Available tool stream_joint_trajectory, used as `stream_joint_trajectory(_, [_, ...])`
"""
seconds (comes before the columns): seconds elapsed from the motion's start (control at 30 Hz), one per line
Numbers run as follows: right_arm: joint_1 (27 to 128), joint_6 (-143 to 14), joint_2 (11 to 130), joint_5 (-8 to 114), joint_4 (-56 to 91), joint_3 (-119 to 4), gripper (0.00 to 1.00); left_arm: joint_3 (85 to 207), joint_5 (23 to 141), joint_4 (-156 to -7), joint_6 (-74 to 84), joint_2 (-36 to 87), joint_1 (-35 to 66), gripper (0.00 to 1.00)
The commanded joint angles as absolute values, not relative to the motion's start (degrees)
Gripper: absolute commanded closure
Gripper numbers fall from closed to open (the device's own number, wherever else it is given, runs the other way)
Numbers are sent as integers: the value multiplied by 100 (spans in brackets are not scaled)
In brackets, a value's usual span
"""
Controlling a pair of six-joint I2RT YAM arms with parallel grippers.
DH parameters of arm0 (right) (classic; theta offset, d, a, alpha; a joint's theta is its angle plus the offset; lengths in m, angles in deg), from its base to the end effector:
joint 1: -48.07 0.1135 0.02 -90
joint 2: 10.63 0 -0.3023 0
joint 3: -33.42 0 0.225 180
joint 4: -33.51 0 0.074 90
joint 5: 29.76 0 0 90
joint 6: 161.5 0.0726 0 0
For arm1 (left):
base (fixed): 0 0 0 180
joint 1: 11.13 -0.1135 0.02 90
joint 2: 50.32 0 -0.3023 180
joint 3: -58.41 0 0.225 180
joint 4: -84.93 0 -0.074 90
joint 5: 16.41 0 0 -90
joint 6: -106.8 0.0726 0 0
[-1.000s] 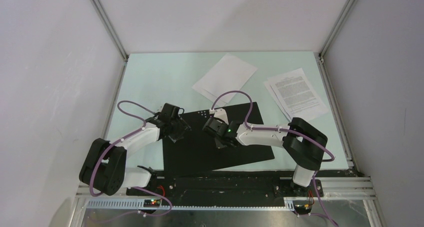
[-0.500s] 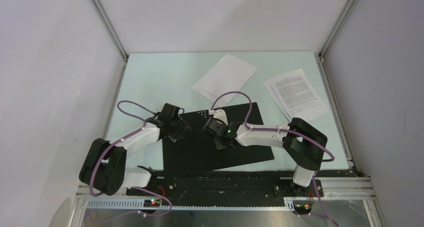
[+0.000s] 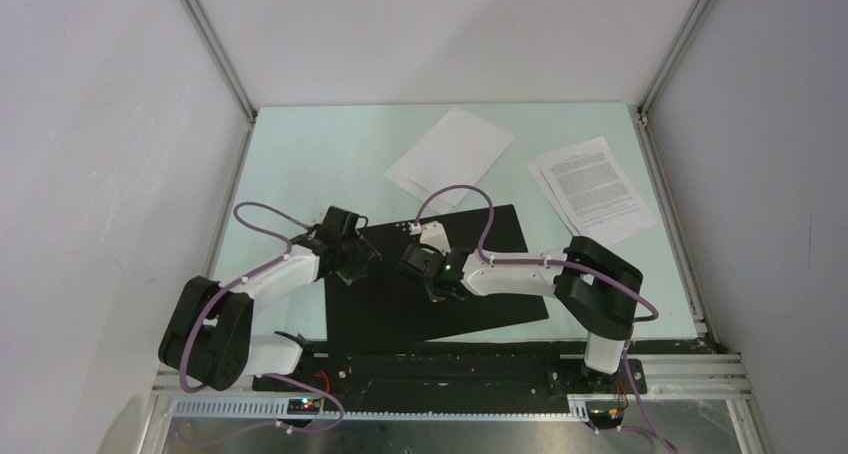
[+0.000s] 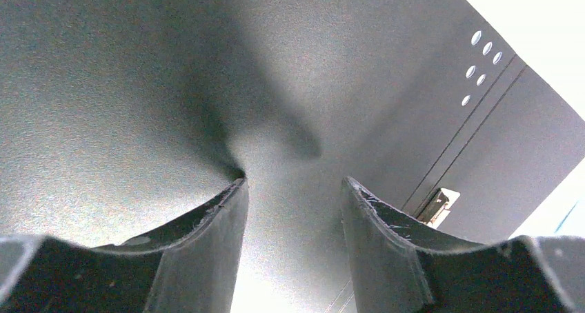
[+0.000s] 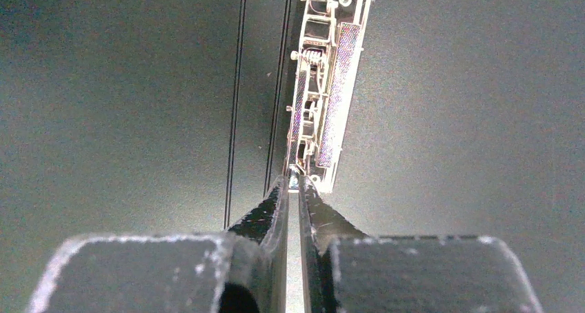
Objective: Put the files into the folder
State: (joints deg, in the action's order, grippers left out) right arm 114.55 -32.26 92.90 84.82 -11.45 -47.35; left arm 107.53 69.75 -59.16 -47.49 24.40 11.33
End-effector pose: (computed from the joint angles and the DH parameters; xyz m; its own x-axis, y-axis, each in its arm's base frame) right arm 0.1679 0.3101 0.1908 -0.7737 -0.3361 -0.5371 -0.3635 0.9298 -0.0583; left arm 0.1988 -0.0769 0.1792 -0.6692 -0.6961 -0.2600 -0.5793 0.7078 -0.4042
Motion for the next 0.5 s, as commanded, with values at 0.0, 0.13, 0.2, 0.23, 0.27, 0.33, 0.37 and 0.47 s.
stream_joint_trajectory(0.0, [11547,-3000,9736,8504,-1636,-4674,91,10604,6705,-5560,-4697,2531,995,41])
stream_joint_trajectory(0.13, [11548,-2928,9885,8581,-1785,-4669,90,10583,6659,-5477,-4583,2473,833,41])
stream_joint_trajectory(0.2, [11549,-2872,9910,8611,-1832,-4646,91,10567,6643,-5452,-4528,2459,758,41])
stream_joint_trajectory(0.23, [11549,-2853,9881,8619,-1833,-4612,91,10564,6636,-5441,-4488,2450,722,41])
stream_joint_trajectory(0.27, [11544,-2828,9863,8639,-1841,-4599,90,10550,6614,-5423,-4471,2453,701,41])
stream_joint_trajectory(0.33, [11527,-2792,9779,8692,-1866,-4559,90,10544,6597,-5403,-4390,2467,639,41])
stream_joint_trajectory(0.37, [11520,-2787,9729,8703,-1868,-4535,90,10543,6591,-5403,-4378,2483,611,41])
stream_joint_trajectory(0.47, [11480,-2806,9604,8695,-1821,-4485,90,10549,6577,-5378,-4322,2538,555,41])
